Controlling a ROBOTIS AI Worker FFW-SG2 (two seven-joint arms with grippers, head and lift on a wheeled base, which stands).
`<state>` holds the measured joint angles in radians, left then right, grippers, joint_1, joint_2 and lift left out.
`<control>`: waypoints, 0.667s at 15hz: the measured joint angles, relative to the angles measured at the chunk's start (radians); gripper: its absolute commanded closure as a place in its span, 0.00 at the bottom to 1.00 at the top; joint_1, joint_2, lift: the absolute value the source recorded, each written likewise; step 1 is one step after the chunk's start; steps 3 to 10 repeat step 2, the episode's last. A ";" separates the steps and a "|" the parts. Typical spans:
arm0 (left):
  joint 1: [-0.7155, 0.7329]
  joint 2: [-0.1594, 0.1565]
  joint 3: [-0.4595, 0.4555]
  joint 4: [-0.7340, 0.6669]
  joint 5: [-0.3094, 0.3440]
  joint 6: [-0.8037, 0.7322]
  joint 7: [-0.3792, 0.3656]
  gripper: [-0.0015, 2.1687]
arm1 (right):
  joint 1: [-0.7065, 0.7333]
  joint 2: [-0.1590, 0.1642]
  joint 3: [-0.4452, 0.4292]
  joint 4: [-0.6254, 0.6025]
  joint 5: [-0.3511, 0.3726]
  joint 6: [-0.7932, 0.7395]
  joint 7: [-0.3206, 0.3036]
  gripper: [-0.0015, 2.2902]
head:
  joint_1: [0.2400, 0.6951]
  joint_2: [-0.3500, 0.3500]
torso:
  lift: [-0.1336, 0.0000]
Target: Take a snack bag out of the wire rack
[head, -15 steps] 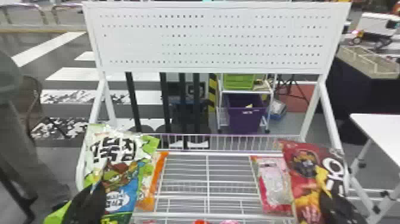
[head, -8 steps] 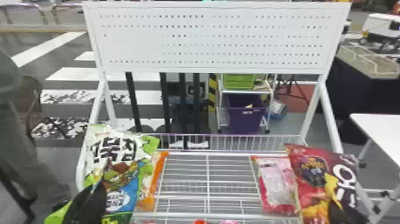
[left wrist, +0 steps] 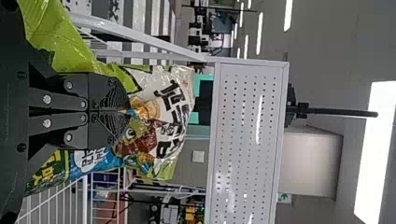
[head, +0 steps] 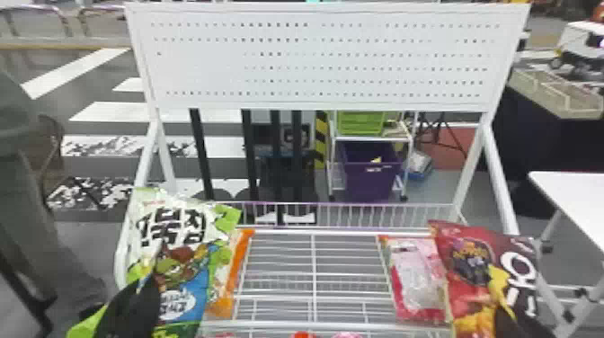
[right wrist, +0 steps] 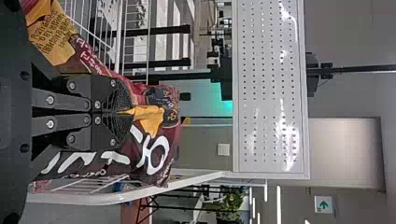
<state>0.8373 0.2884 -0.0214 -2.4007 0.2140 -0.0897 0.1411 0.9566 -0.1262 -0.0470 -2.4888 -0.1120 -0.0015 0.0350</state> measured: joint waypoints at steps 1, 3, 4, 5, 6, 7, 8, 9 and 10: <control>0.000 0.000 0.000 -0.001 0.000 0.000 0.000 0.98 | 0.001 0.000 0.000 0.001 0.000 -0.003 0.000 0.98 | 0.57 0.50 | 1.00; 0.000 0.000 0.000 -0.001 0.000 0.000 0.000 0.98 | 0.003 0.000 0.000 0.002 0.000 -0.005 0.000 0.98 | 0.57 0.50 | 1.00; 0.000 0.000 0.000 -0.001 0.000 0.000 0.000 0.98 | 0.003 0.000 0.000 0.002 0.000 -0.005 0.000 0.98 | 0.57 0.50 | 1.00; 0.000 0.000 0.000 -0.001 0.000 0.000 0.000 0.98 | 0.003 0.000 0.000 0.002 0.000 -0.005 0.000 0.98 | 0.57 0.50 | 1.00; 0.000 0.000 0.000 -0.001 0.000 0.000 0.000 0.98 | 0.003 0.000 0.000 0.002 0.000 -0.005 0.000 0.98 | 0.57 0.50 | 1.00; 0.000 0.000 0.000 -0.001 0.000 0.000 0.000 0.98 | 0.003 0.000 0.000 0.002 0.000 -0.005 0.000 0.98 | 0.57 0.50 | 1.00; 0.000 0.000 0.000 -0.001 0.000 0.000 0.000 0.98 | 0.003 0.000 0.000 0.002 0.000 -0.005 0.000 0.98 | 0.57 0.50 | 1.00; 0.000 0.000 0.000 -0.001 0.000 0.000 0.000 0.98 | 0.003 0.000 0.000 0.002 0.000 -0.005 0.000 0.98 | 0.57 0.50 | 1.00; 0.000 0.000 0.000 -0.001 0.000 0.000 0.000 0.98 | 0.003 0.000 0.000 0.002 0.000 -0.005 0.000 0.98 | 0.57 0.50 | 1.00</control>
